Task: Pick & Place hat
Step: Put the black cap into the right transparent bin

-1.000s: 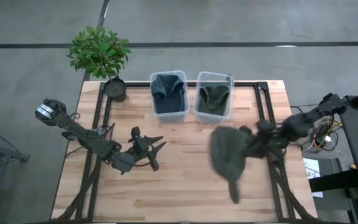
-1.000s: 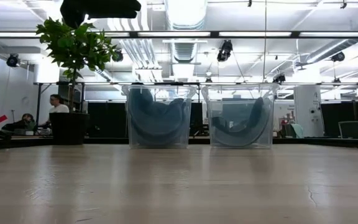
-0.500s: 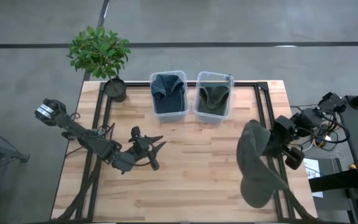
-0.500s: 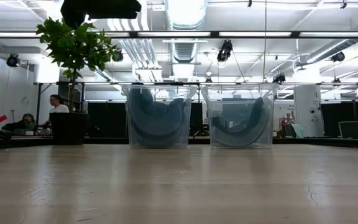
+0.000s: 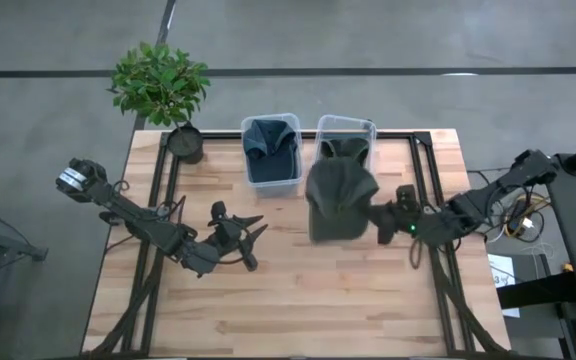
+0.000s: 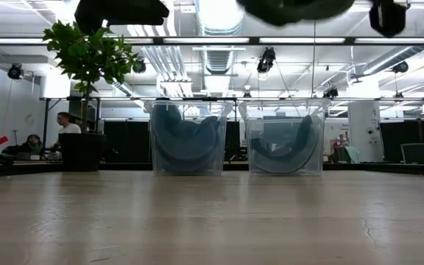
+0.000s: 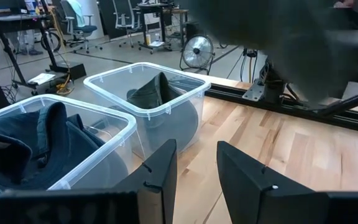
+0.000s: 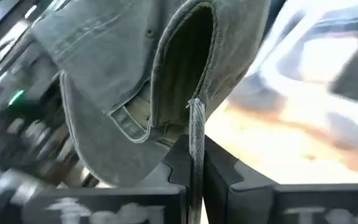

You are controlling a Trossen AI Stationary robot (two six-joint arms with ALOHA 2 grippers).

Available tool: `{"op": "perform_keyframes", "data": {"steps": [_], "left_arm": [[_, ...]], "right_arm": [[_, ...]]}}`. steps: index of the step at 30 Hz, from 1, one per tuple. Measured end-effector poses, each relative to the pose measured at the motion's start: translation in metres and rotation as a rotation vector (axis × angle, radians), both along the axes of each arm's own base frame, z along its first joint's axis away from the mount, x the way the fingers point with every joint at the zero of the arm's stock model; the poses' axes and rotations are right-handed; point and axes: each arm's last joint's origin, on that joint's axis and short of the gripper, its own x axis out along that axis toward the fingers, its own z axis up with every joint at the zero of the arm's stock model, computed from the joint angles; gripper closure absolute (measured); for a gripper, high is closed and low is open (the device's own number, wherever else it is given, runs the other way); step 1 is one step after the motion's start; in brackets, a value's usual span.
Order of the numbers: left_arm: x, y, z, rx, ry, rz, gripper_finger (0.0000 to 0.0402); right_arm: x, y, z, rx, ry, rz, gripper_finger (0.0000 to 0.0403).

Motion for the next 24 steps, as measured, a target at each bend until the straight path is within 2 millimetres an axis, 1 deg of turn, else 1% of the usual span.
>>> {"op": "perform_keyframes", "data": {"steps": [4, 7, 12, 15, 19, 21, 24], "left_arm": [[0.0, 0.0, 0.0, 0.02, 0.015, -0.004, 0.0294], [0.0, 0.0, 0.0, 0.029, 0.022, -0.005, 0.0294], [0.0, 0.0, -0.001, 0.03, 0.024, -0.006, 0.0294], [0.0, 0.0, -0.001, 0.028, 0.027, -0.018, 0.0294], [0.0, -0.001, -0.001, 0.019, 0.035, -0.056, 0.0294], [0.0, -0.001, -0.002, 0.019, 0.038, -0.06, 0.0294], [0.0, -0.001, -0.002, 0.023, 0.041, -0.06, 0.0294]], "right_arm": [[0.004, -0.014, -0.004, 0.02, -0.023, -0.189, 0.039], [0.008, -0.032, -0.001, 0.002, -0.019, -0.28, 0.039], [0.011, -0.069, 0.014, -0.015, 0.081, -0.343, 0.039], [0.006, -0.092, 0.028, -0.015, 0.151, -0.387, 0.039], [-0.003, -0.118, 0.046, 0.012, 0.203, -0.433, 0.039], [-0.006, -0.13, 0.05, 0.044, 0.221, -0.424, 0.039], [-0.007, -0.147, 0.051, 0.089, 0.242, -0.421, 0.039]]}}
